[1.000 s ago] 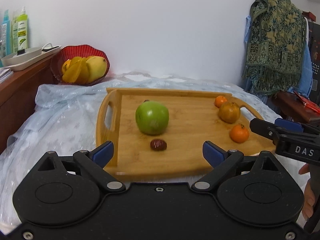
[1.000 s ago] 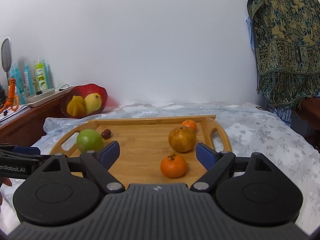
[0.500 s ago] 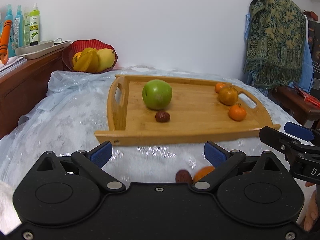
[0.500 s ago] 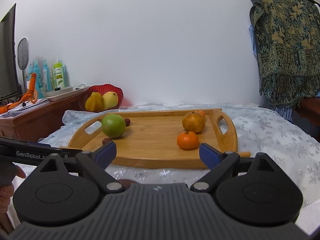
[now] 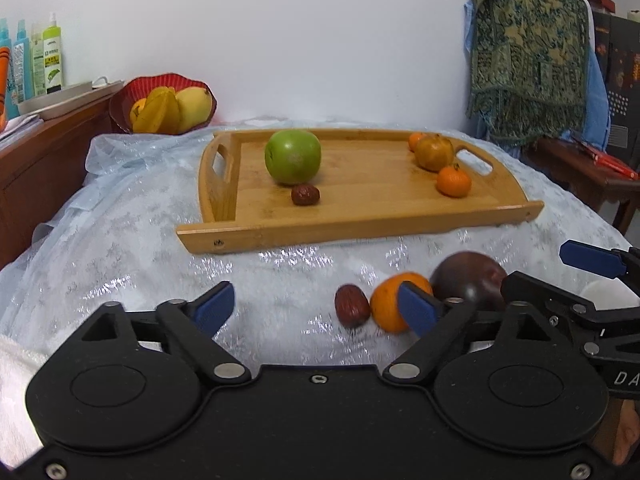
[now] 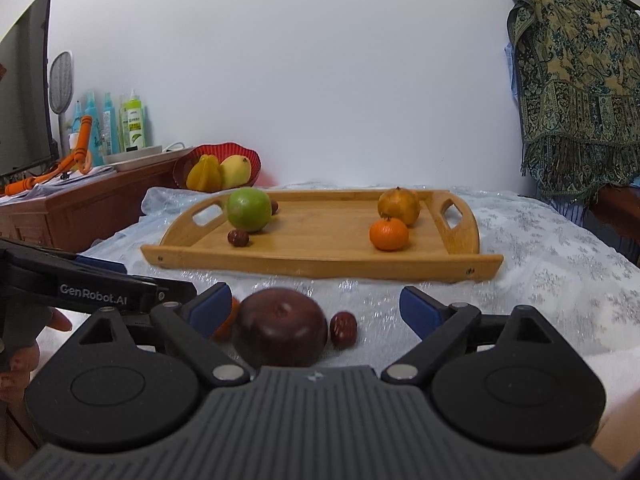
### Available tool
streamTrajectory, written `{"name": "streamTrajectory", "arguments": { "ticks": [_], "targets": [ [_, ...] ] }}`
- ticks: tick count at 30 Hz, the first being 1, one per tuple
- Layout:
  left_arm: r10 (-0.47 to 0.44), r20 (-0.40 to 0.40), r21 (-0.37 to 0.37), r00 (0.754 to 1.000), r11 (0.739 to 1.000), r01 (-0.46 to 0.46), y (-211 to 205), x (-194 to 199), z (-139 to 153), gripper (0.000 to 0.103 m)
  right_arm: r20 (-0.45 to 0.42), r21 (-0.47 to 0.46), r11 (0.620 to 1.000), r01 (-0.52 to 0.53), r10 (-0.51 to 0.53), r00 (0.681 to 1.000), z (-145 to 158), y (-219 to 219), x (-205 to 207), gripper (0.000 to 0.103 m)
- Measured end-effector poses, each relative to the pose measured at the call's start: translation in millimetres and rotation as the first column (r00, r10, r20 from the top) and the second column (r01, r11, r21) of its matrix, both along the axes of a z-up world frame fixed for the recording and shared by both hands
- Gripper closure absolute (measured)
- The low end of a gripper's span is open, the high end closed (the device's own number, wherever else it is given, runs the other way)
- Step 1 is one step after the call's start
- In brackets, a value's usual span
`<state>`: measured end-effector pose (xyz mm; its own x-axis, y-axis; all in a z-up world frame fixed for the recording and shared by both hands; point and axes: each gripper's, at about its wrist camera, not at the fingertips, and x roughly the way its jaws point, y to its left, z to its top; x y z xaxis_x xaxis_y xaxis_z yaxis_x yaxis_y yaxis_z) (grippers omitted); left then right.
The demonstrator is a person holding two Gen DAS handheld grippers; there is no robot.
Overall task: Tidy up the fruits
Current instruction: 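Withdraw both open tools from the tray back toward the remaining fruit, then grasp a red date with the left tool while the right tool grasps the dark round fruit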
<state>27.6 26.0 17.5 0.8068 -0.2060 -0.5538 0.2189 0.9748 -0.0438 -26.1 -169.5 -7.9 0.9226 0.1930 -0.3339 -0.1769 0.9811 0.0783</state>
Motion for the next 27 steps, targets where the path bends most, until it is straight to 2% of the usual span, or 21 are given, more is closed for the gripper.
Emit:
{"name": "streamTrajectory", "arguments": {
  "ticks": [1, 3, 5, 9, 17, 21, 27],
  "targets": [
    [-0.007, -0.002, -0.005, 1.0, 1.0, 0.007, 0.6, -0.6, -0.4, 0.029, -0.004, 0.005, 1.0, -0.003, 0.003, 1.0, -0.9, 0.3, -1.5, 0.006],
    [-0.021, -0.005, -0.011, 1.0, 1.0, 0.021, 0.3, -2.2, -0.9, 0.034, -0.013, 0.011, 1.0, -0.013, 0.014, 1.0, -3.2, 2.1, -3.8, 0.006],
    [-0.028, -0.006, -0.011, 1.0, 1.0, 0.028, 0.5, -2.8, -1.8, 0.036, -0.024, 0.001, 1.0, -0.027, 0.027, 0.999, -5.8, 5.2, -5.8, 0.009],
    [-0.048, -0.018, -0.046, 0.999, 0.998, 0.047, 4.1, -2.5, -2.2, 0.051, -0.038, -0.029, 0.998, -0.055, 0.054, 0.998, -9.8, 13.8, -8.1, 0.013],
    [-0.063, -0.028, -0.063, 0.998, 0.996, 0.061, 4.7, -6.3, -2.6, 0.064, -0.074, -0.07, 0.994, -0.079, 0.074, 0.995, -16.7, 25.2, -4.5, 0.03],
    [-0.064, -0.049, -0.063, 0.997, 0.996, 0.061, 5.6, -6.6, -5.1, 0.077, -0.086, -0.067, 0.995, -0.071, 0.065, 0.994, -19.1, 26.1, -1.7, 0.037],
    [-0.069, -0.053, -0.044, 0.996, 0.997, 0.067, 1.6, -3.6, -7.9, 0.08, -0.099, -0.054, 0.997, -0.057, 0.052, 0.994, -21.6, 25.6, 3.4, 0.039]
  ]
}}
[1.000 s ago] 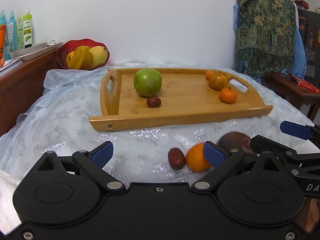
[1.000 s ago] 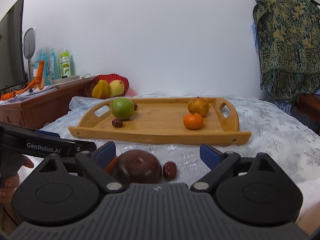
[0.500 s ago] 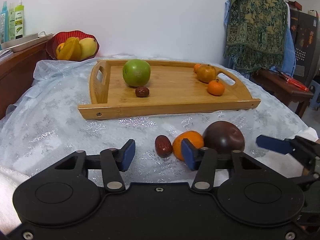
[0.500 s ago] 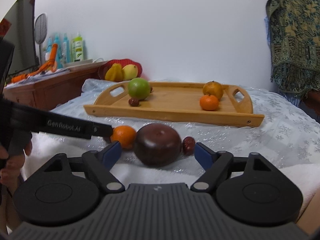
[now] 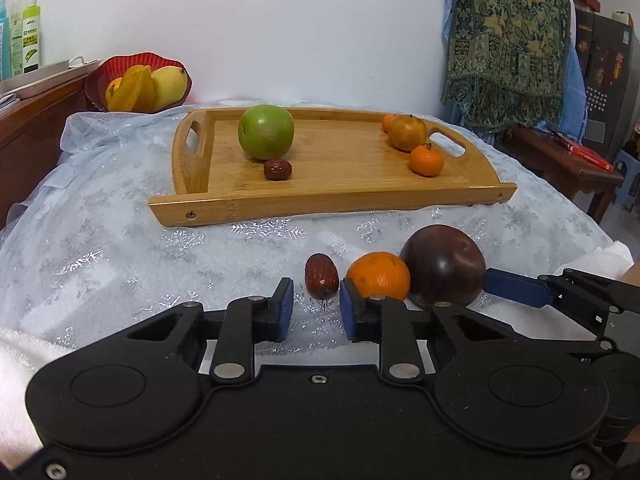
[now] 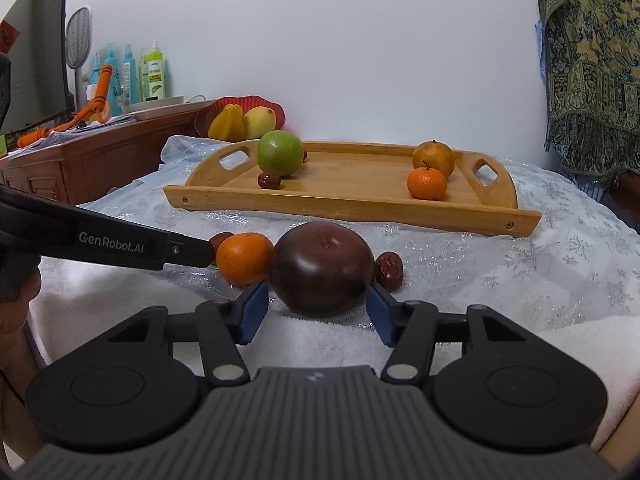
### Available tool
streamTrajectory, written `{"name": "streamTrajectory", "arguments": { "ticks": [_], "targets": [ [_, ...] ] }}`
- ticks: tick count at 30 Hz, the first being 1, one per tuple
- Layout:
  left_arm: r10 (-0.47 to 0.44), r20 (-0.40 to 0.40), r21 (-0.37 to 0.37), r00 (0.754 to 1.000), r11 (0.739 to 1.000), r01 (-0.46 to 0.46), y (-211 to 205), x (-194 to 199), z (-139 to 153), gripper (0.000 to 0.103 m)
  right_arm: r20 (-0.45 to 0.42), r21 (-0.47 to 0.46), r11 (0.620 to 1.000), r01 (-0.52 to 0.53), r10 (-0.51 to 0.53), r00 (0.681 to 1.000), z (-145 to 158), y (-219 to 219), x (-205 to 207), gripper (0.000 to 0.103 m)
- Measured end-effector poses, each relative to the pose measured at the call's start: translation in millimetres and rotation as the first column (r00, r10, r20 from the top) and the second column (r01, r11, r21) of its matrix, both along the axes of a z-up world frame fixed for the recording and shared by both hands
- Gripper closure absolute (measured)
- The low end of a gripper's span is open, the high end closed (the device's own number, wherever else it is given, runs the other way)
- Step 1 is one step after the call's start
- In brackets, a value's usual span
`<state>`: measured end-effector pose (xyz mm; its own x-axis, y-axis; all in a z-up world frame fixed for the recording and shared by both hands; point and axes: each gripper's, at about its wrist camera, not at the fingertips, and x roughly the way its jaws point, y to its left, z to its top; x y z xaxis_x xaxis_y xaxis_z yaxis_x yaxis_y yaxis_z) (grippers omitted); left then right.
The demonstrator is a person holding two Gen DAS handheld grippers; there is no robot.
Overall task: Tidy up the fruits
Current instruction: 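Grasp a red date with the left tool while the right tool grasps the dark round fruit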
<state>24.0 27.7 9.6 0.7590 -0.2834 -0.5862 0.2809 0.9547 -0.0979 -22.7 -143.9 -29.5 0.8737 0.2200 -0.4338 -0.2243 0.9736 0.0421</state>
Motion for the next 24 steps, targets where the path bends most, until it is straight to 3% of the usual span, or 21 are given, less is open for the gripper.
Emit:
{"name": "streamTrajectory", "arguments": {
  "ticks": [13, 24],
  "targets": [
    [0.038, -0.003, 0.028, 0.999, 0.999, -0.038, -11.0, 15.7, -7.1, 0.081, -0.002, 0.028, 0.999, 0.03, -0.03, 1.0, -3.7, 0.3, 9.0, 0.034],
    [0.073, -0.003, 0.003, 0.997, 0.997, -0.073, -13.0, 30.4, -8.0, 0.081, 0.004, 0.054, 0.998, 0.042, -0.042, 0.999, -5.1, 1.2, 14.2, 0.03]
  ]
}}
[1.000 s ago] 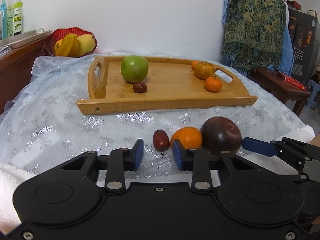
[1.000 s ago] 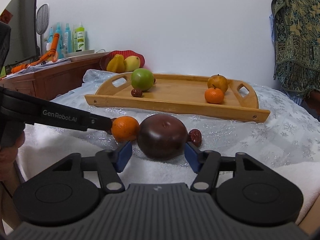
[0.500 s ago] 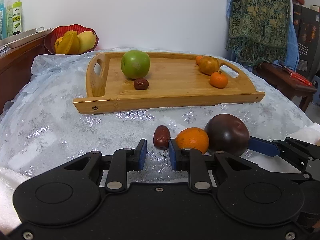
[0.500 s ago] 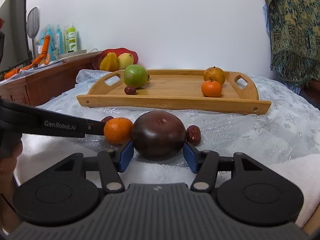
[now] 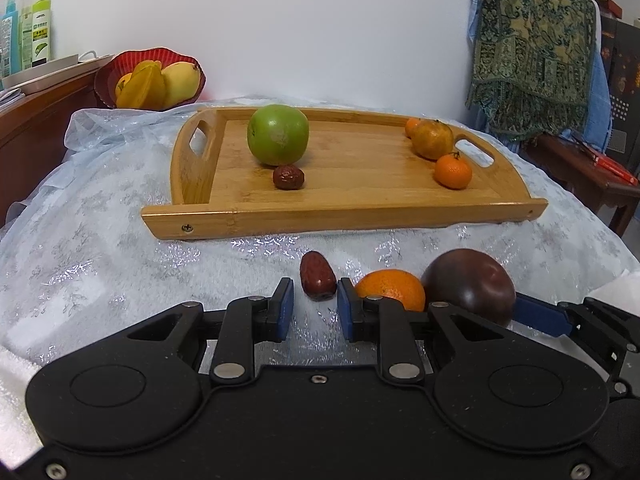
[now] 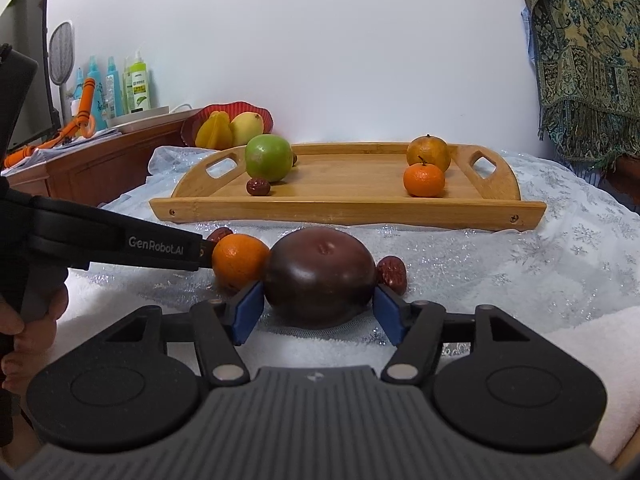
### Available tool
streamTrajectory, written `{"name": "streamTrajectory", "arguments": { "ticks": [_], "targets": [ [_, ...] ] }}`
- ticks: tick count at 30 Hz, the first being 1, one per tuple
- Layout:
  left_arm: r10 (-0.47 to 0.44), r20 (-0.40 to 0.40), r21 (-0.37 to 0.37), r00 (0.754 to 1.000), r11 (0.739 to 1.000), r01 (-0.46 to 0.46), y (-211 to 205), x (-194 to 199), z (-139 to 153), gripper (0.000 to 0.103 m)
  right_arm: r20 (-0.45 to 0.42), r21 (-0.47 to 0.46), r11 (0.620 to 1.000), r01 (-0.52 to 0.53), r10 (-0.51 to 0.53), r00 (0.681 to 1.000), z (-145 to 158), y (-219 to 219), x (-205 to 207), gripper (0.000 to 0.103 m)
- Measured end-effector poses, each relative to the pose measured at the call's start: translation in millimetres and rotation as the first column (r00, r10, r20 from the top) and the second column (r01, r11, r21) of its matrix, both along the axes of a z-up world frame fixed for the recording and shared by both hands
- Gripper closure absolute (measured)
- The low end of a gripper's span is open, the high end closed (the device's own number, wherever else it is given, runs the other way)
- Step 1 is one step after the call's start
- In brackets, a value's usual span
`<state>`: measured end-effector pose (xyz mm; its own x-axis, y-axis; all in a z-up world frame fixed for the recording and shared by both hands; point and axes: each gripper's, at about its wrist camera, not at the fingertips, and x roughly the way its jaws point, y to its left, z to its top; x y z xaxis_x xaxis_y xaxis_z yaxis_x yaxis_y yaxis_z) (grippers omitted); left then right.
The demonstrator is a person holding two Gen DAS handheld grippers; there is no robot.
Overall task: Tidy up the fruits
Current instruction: 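Grasp a red date with the left tool while the right tool grasps the dark round fruit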
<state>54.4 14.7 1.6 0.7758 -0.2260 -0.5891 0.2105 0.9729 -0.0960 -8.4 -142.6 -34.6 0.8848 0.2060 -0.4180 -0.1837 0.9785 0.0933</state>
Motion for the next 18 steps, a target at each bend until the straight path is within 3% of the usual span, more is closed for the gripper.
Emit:
{"name": "streamTrajectory", "arguments": {
  "ticks": [10, 18],
  "targets": [
    [0.039, 0.005, -0.015, 0.999, 0.999, -0.039, 2.2, 6.4, -3.1, 0.072, -0.004, 0.012, 1.0, 0.011, -0.011, 1.0, -1.6, 2.1, 8.4, 0.027],
    [0.061, 0.01, -0.024, 0.998, 0.998, -0.061, -0.7, 5.2, -5.4, 0.08, -0.002, 0.032, 0.999, 0.017, -0.017, 1.0, -2.3, 1.3, 12.1, 0.026]
  ]
}}
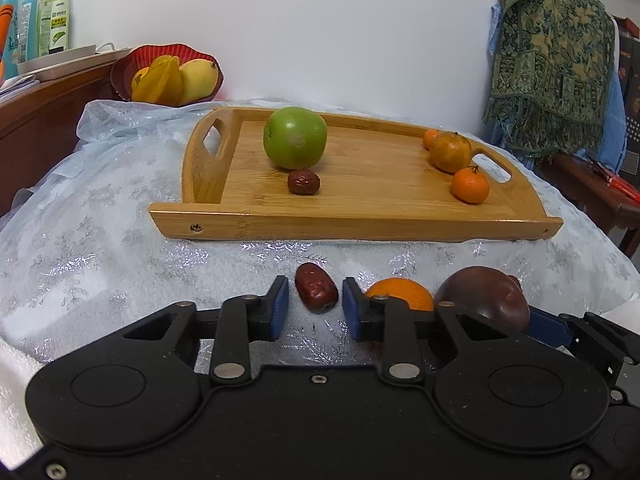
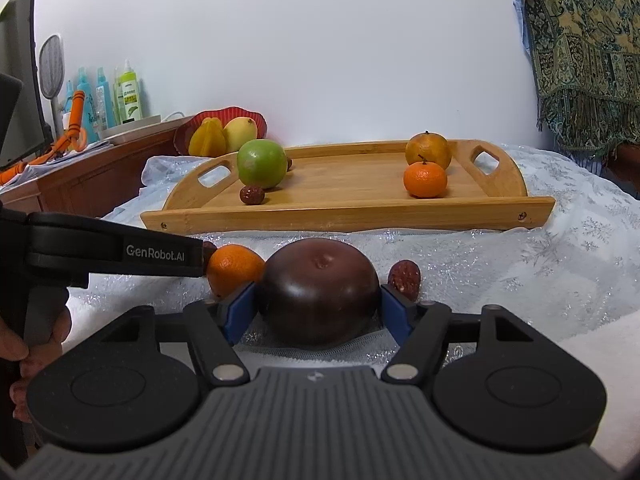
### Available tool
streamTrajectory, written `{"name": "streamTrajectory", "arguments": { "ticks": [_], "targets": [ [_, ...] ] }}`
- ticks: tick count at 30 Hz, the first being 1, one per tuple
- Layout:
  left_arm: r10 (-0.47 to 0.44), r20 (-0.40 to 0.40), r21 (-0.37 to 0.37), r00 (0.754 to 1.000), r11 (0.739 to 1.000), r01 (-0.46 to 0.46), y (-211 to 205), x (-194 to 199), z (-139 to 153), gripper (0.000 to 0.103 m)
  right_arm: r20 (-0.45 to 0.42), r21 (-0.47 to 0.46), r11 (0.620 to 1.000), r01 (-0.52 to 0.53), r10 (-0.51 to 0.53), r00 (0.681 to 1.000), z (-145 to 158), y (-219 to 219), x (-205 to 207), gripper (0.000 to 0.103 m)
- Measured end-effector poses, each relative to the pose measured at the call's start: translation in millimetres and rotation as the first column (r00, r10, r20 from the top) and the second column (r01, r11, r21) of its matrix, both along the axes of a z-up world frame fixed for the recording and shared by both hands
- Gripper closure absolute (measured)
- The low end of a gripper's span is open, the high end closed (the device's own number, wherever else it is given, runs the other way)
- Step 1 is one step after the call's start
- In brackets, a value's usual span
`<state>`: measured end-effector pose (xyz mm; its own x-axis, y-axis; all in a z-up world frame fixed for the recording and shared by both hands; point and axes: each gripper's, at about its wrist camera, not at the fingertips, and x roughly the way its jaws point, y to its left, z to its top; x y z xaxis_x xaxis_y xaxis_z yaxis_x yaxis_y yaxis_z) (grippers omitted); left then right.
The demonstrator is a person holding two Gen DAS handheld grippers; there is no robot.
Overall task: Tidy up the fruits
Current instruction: 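Grasp a red date with the left tool while the right tool grasps the dark round fruit, then carry the red date with the left tool while the right tool carries the dark fruit over the tray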
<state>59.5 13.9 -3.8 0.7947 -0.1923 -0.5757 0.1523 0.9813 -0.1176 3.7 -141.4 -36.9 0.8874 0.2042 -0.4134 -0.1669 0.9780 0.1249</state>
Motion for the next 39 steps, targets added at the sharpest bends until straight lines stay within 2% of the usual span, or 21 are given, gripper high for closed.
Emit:
{"name": "streamTrajectory", "arguments": {
  "ticks": [17, 20, 29, 33, 39],
  "targets": [
    [0.013, 0.012, 0.018, 1.0, 1.0, -0.013, -4.0, -4.4, -0.6, 0.082, 0.003, 0.02, 1.0, 0.01, -0.01, 1.0, -0.7, -0.5, 3.2, 0.026],
    [0.024, 0.016, 0.007, 1.0, 1.0, -0.024, -3.0, -4.8, 0.0, 0.081, 0.006, 0.025, 1.0, 0.01, -0.01, 1.0, -0.3, -0.5, 3.0, 0.033],
    [0.022, 0.052, 0.02, 0.998, 1.0, -0.023, -4.2, -10.0, 5.5, 0.082, 0.021, 0.028, 1.0, 0.014, -0.014, 1.0, 1.4, 0.0, 0.9, 0.037],
    [0.016, 0.097, 0.035, 0.995, 0.999, -0.02, -5.9, -16.0, 12.2, 0.082, 0.032, 0.018, 1.0, 0.01, -0.01, 0.999, 4.4, 0.3, -0.8, 0.037],
    [-0.002, 0.12, 0.027, 0.993, 1.0, -0.001, -5.2, -11.6, 27.6, 0.082, 0.03, 0.033, 0.999, 0.02, -0.021, 0.999, 15.6, -6.6, 4.1, 0.038]
  ]
}}
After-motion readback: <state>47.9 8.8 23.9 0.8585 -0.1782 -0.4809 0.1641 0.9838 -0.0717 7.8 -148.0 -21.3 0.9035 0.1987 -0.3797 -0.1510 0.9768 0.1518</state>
